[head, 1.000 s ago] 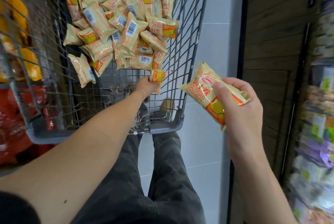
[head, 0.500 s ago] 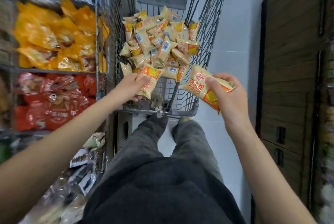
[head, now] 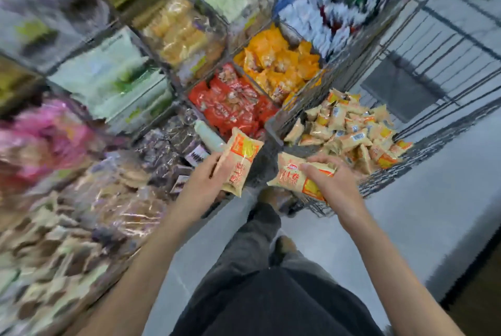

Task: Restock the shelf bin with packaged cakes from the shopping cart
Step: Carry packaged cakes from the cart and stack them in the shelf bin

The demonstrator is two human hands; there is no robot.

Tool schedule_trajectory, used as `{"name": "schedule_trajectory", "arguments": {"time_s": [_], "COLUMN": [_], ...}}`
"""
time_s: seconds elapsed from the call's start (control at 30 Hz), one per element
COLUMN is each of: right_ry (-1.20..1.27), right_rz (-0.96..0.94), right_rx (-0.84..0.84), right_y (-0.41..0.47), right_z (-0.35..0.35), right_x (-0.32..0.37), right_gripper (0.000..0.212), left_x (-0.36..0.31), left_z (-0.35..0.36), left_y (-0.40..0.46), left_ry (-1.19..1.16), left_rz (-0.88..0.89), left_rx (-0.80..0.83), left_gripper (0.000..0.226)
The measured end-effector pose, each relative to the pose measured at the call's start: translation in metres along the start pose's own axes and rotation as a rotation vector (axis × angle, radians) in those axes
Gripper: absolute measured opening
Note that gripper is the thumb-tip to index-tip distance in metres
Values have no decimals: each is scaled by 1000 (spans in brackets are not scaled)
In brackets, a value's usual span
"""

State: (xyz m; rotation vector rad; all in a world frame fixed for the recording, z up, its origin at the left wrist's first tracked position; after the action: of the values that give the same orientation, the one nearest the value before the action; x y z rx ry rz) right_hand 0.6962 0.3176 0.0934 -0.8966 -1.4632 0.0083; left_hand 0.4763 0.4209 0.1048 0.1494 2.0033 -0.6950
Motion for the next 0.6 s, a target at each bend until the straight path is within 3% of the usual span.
{"name": "schedule_trajectory", "arguments": {"time_s": [0.17,0.33,0.47,0.6], "right_ry": [-201,-342,-350,-370], "right_rz": [-151,-247,-270,-339], "right_rx": [295,563,641,673], "right_y": [-29,-77,-109,-143], "right_z": [93,192,267,358], "right_x": [31,37,43,51], "right_gripper": [9,12,14,12], "left_x": [49,93,126,164], "left_z": [-87,-152,-206,-277], "left_y": [-94,-167,-208,-241], "left_ry": [-42,-267,-269,-267], "left_rz": [-66,-72,-57,-62], "left_rx": [-392,-719,-862,-892], "left_gripper": [18,22,24,27]}}
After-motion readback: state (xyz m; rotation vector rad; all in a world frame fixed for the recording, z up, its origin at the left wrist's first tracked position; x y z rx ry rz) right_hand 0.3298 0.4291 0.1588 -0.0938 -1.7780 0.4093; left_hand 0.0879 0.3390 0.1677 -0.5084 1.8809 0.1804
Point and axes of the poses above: each hand's wrist, its own y-axis towards the middle knuckle, its own z-axis out of the palm, x = y × z, the point moved 4 cm from there along y, towards the middle knuckle
